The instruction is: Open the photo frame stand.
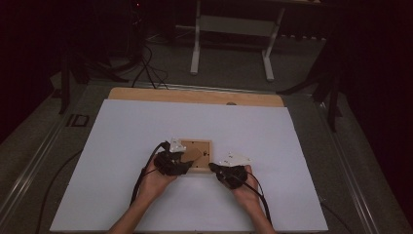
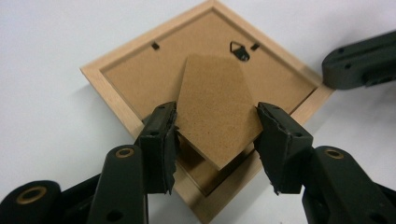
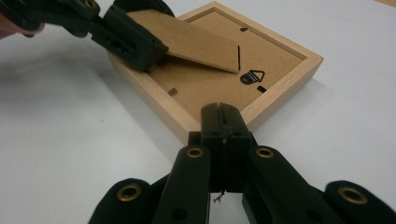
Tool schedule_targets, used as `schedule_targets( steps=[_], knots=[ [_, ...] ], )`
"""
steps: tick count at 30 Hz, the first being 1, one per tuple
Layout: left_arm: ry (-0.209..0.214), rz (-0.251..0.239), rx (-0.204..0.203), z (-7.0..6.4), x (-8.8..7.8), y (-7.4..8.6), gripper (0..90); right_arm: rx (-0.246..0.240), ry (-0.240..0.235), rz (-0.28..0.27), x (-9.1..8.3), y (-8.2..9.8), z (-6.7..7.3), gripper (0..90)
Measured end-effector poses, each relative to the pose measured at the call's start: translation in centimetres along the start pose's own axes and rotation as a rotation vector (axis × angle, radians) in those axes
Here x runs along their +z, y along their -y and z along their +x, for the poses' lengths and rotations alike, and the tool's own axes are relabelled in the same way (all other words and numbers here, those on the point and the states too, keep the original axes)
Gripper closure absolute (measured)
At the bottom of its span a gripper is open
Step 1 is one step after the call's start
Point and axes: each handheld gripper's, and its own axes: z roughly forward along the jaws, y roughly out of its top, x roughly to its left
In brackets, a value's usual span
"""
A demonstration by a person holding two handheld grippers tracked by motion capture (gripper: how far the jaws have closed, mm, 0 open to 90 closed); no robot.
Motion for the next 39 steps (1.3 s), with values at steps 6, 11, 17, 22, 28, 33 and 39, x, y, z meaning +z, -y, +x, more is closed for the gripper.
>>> schedule_targets(
  steps=[6,11,17,22,28,33,39],
  knots=[
    [0.008,-0.024,-0.014,0.0,-0.4,-1.1,50.1,-0.003,0.001,0.001,0.0,0.0,0.0,89.8],
    [0.03,0.001,-0.029,0.3,-0.3,-1.1,49.7,-0.003,0.001,0.002,0.0,0.0,0.0,89.8],
    [0.059,0.022,-0.055,0.6,-0.1,-0.7,46.5,-0.004,0.002,0.001,0.0,0.0,0.0,89.8],
    [0.076,0.037,-0.061,0.5,0.2,-0.6,44.2,-0.004,0.001,0.001,0.0,0.0,0.0,89.8],
    [0.129,0.038,-0.126,1.3,0.1,-0.8,46.1,-0.005,0.003,0.0,0.0,0.0,0.0,89.8],
    [0.15,0.035,-0.159,1.6,0.2,-1.0,46.5,-0.005,0.003,0.0,0.0,0.0,0.0,89.7],
    [0.155,0.042,-0.187,1.7,0.4,-1.2,49.8,-0.008,0.004,-0.001,0.0,0.0,0.0,89.7]
  ],
)
